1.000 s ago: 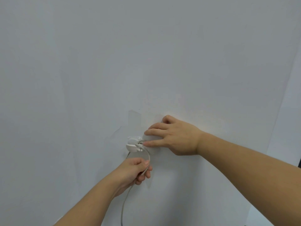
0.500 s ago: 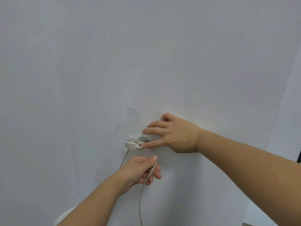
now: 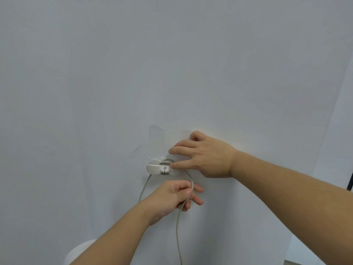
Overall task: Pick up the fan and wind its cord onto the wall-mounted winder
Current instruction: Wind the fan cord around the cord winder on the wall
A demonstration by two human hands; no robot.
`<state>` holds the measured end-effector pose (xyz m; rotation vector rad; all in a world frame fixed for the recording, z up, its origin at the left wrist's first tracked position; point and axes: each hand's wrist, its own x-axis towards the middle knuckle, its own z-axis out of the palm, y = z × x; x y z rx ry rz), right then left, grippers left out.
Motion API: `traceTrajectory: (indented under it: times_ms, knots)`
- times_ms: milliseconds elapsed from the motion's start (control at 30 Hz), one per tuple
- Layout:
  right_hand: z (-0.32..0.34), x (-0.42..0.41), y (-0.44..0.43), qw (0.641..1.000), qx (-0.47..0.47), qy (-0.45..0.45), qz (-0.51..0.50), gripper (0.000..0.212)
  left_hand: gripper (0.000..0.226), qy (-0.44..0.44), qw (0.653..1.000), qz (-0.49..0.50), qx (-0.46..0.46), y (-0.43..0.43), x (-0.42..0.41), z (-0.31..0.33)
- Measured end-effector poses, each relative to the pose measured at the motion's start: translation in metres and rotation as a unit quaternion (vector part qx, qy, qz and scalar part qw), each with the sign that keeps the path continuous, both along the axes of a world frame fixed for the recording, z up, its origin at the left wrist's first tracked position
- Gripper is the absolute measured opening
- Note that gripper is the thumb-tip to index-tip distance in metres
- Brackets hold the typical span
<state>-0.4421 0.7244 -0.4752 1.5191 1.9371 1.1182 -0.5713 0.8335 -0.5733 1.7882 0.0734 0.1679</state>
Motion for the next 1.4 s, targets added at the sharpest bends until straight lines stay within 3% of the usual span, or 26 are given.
traceTrajectory:
  times_ms: [233,500,700,900,1167,1267,1400]
  knots:
    - [0.000,-0.001,0.000,1.000,0.001,0.008,-0.002,0.049,0.031,-0.018,0.995,0.010,0.099,0.002,0.006,0.000]
    - [-0.001,0.000,0.000,1.000,0.006,0.011,-0.004,0.046,0.032,-0.027,0.993,0.028,0.112,-0.003,0.014,-0.003]
    - [-0.001,0.002,0.001,1.000,0.003,0.011,0.001,0.045,0.031,0.053,0.985,0.061,0.150,-0.002,0.018,-0.006]
    - [-0.002,0.003,0.001,1.000,0.001,0.006,-0.002,0.044,0.033,0.198,0.947,0.108,0.227,0.020,0.010,-0.015]
    - [-0.004,0.003,0.001,1.000,0.027,-0.001,0.000,0.059,0.033,0.245,0.934,0.147,0.214,0.038,-0.006,-0.007]
    - [-0.004,0.002,0.001,1.000,0.020,-0.005,-0.005,0.059,0.027,0.237,0.930,0.192,0.204,0.046,-0.014,-0.004]
    - [-0.002,0.001,0.001,1.000,0.011,-0.007,-0.003,0.058,0.039,0.202,0.906,0.288,0.235,0.062,-0.023,-0.004]
